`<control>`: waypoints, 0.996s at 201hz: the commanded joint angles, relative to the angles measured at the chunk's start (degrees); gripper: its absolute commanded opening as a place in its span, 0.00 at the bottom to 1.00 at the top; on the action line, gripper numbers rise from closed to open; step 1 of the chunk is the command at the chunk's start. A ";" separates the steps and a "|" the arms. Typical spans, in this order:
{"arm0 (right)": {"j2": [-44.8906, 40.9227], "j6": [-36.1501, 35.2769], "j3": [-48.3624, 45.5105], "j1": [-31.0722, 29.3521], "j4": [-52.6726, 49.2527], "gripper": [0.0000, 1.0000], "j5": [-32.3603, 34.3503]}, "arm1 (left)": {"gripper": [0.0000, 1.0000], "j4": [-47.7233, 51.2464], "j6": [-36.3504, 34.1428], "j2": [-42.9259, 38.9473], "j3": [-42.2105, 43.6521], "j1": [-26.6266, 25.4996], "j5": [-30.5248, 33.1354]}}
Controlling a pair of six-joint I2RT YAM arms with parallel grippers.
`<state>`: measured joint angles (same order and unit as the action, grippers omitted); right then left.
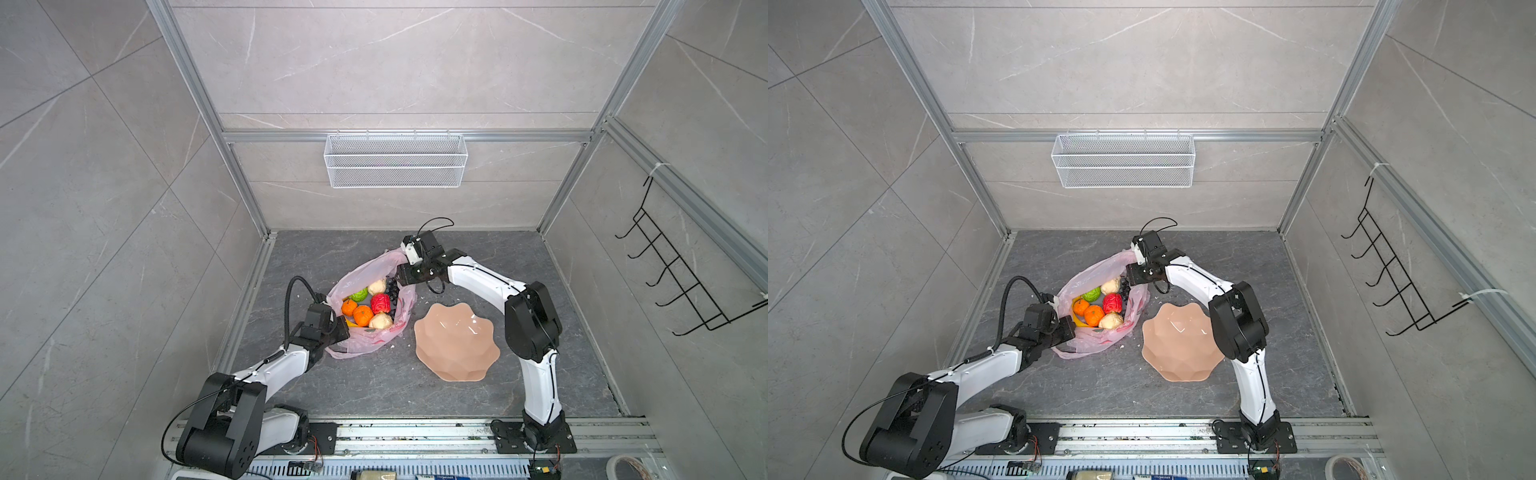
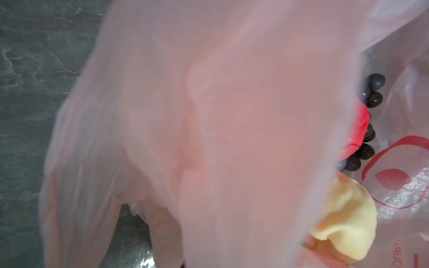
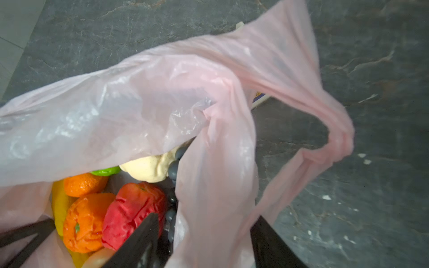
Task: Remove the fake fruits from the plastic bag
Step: 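Move the right gripper over the bag opening while the left holds the rim, then reach into the bag and grasp the orange with the right gripper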
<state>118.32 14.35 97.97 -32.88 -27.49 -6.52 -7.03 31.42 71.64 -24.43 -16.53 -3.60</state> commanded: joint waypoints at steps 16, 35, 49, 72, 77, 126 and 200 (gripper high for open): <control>-8.74 5.23 -2.10 -3.40 -5.60 0.78 9.43 | 0.00 -3.67 -3.39 0.98 -1.72 -0.21 -1.49; -11.04 7.76 -2.78 -7.39 -7.72 0.79 13.60 | 0.00 -4.41 -3.38 0.92 -0.96 -0.21 -1.11; -11.88 9.71 -3.13 -10.86 -8.12 0.80 14.87 | 0.00 -5.38 -3.12 0.63 -0.09 -0.17 -0.67; -9.87 13.97 -2.19 -15.61 -7.52 0.78 11.61 | 0.00 -7.19 -2.12 0.09 1.56 -0.19 -0.43; -8.73 15.02 -1.42 -16.24 -7.86 0.78 10.33 | 0.00 -7.65 -1.83 -0.06 1.80 -0.18 -0.45; 3.82 16.25 9.36 -21.03 -10.58 0.75 7.58 | 0.00 -8.62 -1.85 -1.78 3.21 -0.12 0.00; 15.45 15.41 22.24 -21.60 -18.14 0.72 11.88 | 0.00 -9.06 -1.56 -2.61 3.86 -0.22 0.17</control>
<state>131.09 29.23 116.66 -54.26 -41.85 3.29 -13.78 29.98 70.17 -20.86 -16.51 -3.97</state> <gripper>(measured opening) 0.727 0.046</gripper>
